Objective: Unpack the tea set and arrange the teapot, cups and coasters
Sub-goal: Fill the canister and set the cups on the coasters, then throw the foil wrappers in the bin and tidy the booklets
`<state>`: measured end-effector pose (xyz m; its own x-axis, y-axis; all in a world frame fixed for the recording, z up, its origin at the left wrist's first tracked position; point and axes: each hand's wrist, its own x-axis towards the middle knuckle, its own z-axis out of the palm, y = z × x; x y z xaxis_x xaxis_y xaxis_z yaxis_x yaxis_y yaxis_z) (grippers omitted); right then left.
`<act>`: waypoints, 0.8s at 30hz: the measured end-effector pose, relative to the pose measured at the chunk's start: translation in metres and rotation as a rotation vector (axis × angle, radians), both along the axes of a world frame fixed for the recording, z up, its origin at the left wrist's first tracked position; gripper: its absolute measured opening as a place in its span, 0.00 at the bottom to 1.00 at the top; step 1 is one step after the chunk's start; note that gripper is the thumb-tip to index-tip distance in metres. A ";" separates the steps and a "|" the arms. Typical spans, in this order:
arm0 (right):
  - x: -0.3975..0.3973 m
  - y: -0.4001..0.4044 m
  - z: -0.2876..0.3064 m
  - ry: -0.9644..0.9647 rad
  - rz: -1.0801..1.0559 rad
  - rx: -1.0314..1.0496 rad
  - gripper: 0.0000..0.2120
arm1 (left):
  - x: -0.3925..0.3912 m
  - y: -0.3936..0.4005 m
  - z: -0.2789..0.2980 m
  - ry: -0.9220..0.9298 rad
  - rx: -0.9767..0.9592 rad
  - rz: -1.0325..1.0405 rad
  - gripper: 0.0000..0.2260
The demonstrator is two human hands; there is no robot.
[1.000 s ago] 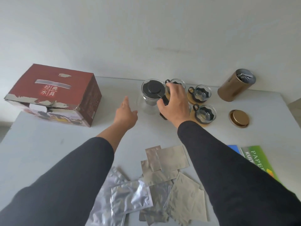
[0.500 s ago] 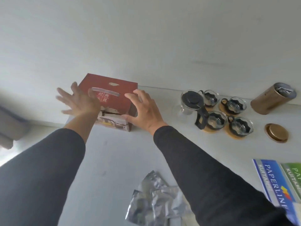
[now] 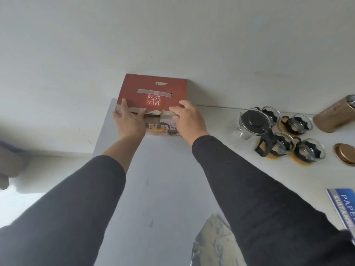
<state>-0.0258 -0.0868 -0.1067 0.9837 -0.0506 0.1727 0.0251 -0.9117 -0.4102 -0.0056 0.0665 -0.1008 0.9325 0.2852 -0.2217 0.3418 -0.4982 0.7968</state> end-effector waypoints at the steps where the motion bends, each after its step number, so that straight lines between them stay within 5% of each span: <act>1: 0.004 0.000 0.000 0.011 -0.002 -0.002 0.18 | 0.004 -0.001 -0.002 -0.004 -0.013 0.013 0.30; 13: -0.014 -0.002 0.003 0.012 -0.061 -0.028 0.29 | -0.004 0.000 -0.007 -0.058 0.031 0.074 0.27; 24: -0.143 -0.086 0.006 -0.025 -0.074 0.005 0.28 | -0.130 -0.071 -0.001 -0.087 0.068 0.013 0.24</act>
